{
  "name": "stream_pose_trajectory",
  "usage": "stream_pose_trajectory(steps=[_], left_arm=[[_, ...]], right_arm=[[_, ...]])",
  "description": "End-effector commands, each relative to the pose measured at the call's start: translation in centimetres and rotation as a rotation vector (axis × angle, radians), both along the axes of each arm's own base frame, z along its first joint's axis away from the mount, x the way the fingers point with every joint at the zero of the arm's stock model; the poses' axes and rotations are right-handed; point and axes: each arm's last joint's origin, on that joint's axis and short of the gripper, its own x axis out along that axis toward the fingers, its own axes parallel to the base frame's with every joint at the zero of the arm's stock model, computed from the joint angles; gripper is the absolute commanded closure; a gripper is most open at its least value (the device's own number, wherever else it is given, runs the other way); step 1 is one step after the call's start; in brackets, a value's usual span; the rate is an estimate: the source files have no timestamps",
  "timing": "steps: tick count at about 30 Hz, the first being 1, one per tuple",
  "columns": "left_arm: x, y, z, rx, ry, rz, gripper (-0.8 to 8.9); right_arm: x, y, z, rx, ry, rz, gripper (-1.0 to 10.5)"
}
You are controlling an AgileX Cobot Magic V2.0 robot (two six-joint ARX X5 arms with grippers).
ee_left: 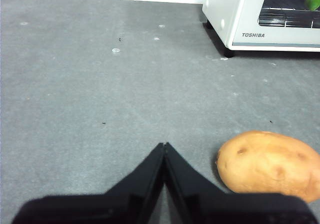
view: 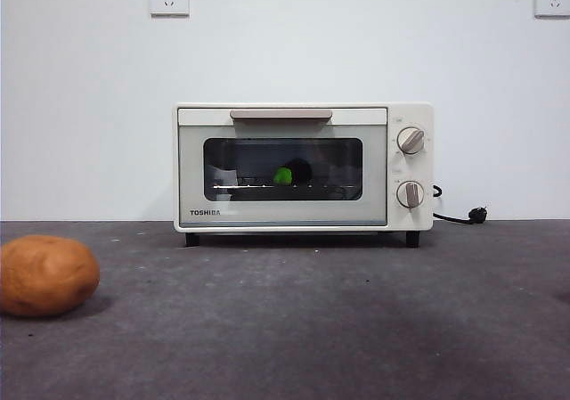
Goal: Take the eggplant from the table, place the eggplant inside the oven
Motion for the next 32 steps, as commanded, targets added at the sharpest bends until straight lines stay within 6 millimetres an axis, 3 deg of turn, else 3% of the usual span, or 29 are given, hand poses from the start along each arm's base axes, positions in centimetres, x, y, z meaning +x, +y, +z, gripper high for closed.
stream_pose_trajectory(steps=[1, 9, 32], left_arm=[[0.0, 0.0, -0.3, -0.004, 0.005, -0.001, 8.17], [0.1, 0.0, -0.3, -0.005, 0.014, -0.001, 8.17], [0.1, 0.0, -0.3, -0.005, 0.017, -0.001, 8.17]], right_arm=[[0.7, 0.0, -2.8, 0.020, -0.002, 0.028, 9.5], [2.6, 0.2, -7.1, 0.027, 0.082, 0.075, 9.5], [4.5, 0.2, -14.4, 0.045, 0.291, 0.072, 9.5]])
